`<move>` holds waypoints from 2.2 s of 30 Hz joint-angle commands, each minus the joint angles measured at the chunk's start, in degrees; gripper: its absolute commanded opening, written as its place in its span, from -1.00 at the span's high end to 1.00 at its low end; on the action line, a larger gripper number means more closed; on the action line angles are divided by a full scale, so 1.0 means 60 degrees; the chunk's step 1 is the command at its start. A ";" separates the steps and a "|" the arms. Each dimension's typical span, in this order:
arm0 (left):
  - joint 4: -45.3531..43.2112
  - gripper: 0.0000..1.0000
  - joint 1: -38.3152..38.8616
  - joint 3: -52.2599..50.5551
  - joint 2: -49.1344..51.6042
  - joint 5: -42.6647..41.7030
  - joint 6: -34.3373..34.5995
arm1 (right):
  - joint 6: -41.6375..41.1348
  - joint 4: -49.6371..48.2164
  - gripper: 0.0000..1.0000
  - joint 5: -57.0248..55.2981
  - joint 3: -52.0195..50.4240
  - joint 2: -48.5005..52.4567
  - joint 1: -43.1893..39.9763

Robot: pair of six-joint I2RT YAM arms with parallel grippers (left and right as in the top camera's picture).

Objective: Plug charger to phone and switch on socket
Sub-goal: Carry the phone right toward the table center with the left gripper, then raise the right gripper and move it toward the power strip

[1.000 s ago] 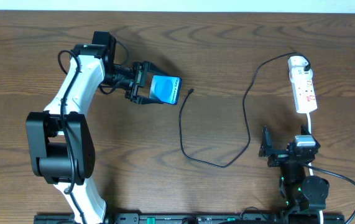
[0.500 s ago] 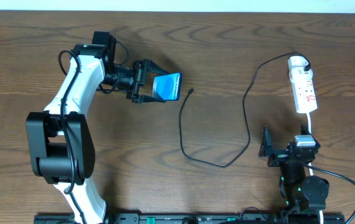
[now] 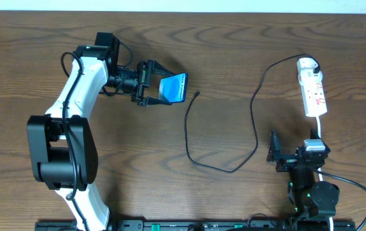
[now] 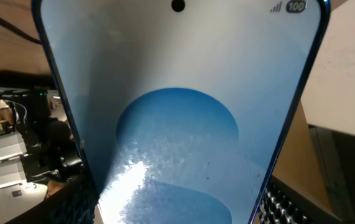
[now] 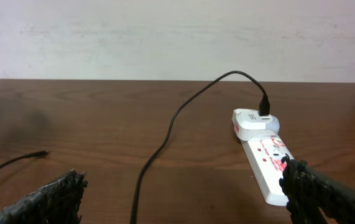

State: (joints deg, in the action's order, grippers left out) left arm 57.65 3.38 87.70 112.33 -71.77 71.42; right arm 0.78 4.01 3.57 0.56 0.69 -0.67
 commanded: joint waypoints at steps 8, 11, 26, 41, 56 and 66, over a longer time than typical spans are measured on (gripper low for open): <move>0.0022 -0.30 -0.0062 0.0200 -0.0229 -0.0510 0.0040 | 0.0102 -0.0011 -0.99 -0.0069 -0.0040 -0.0055 0.0066; 0.0022 -0.30 -0.0062 0.0200 -0.0229 -0.0510 0.0044 | 0.0098 -0.0044 -0.99 -0.0073 -0.0040 -0.0055 0.0066; 0.0022 -0.29 -0.0062 0.0200 -0.0229 -0.0510 0.0044 | -0.0452 -0.0062 -0.99 -0.0033 0.0015 0.0000 0.0055; 0.0022 -0.29 -0.0062 0.0200 -0.0229 -0.0506 0.0040 | -0.1271 0.0051 -0.99 0.0004 0.2499 0.2951 0.0055; 0.0022 -0.30 -0.0062 0.0200 -0.0229 -0.0510 0.0036 | -0.1264 0.1949 -0.99 0.0871 0.5901 0.6306 0.0055; 0.0022 -0.30 -0.0062 0.0200 -0.0229 -0.0506 0.0036 | -0.1271 0.2218 -0.99 0.2211 0.7023 0.7486 -0.0259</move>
State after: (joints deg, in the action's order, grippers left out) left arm 57.63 3.38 87.70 112.33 -71.92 71.40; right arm -6.11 16.97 11.99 40.29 43.13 -1.08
